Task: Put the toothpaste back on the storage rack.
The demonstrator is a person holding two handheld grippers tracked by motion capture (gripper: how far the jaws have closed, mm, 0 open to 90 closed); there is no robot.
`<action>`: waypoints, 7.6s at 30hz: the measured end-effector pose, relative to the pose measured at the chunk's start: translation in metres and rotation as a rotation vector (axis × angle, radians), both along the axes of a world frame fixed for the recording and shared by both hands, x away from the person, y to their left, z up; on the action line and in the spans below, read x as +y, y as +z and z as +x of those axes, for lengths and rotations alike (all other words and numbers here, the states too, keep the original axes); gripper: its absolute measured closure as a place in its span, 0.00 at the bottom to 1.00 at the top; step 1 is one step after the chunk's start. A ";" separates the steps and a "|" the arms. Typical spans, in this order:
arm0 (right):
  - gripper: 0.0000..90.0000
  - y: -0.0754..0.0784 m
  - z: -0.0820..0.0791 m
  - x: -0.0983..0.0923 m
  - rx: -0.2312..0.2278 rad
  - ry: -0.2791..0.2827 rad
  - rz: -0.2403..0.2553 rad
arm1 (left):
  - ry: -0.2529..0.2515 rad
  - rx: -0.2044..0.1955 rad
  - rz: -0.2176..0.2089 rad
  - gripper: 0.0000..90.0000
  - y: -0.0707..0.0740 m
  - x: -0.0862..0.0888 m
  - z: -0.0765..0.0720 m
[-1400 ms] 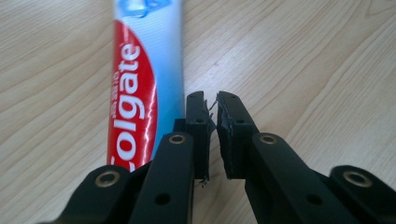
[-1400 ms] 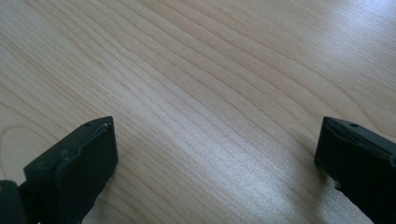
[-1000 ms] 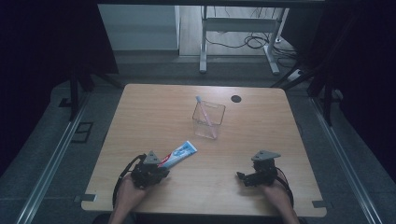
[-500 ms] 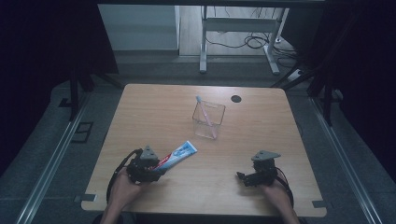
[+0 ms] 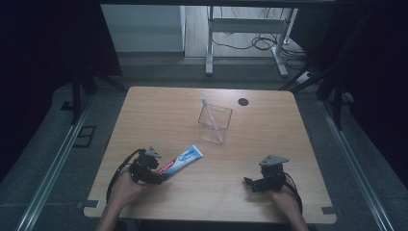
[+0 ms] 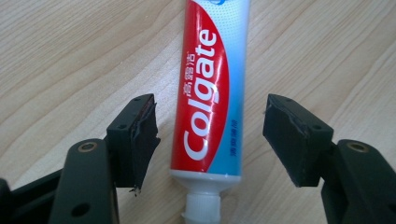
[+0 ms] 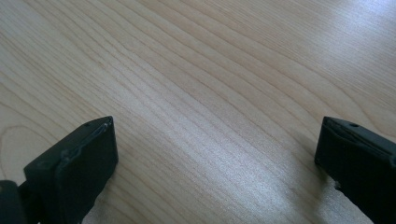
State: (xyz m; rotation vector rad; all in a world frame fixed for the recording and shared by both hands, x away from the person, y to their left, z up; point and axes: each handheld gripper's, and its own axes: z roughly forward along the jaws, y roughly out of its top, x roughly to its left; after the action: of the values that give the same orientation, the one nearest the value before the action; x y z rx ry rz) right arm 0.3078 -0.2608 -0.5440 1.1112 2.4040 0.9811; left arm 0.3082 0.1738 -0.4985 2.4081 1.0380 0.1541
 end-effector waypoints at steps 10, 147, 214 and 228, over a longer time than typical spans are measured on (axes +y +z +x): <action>0.00 0.000 0.000 0.000 0.001 -0.001 0.000 | -0.053 0.049 0.071 0.44 0.000 -0.014 0.016; 0.00 0.000 0.000 0.000 0.002 0.003 -0.002 | -0.067 -0.266 -0.185 0.82 0.108 -0.096 0.108; 0.00 0.000 0.000 0.000 0.000 0.003 -0.003 | -0.131 -0.346 -0.085 0.80 0.060 -0.174 0.169; 0.00 0.000 0.000 0.000 0.001 0.003 -0.003 | -0.129 -0.321 -0.084 0.79 0.057 -0.168 0.165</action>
State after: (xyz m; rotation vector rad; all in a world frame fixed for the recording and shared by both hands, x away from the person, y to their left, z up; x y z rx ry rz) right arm 0.3079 -0.2610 -0.5439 1.1076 2.4073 0.9775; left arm 0.4736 0.0057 -0.4420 2.2700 0.7267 0.4264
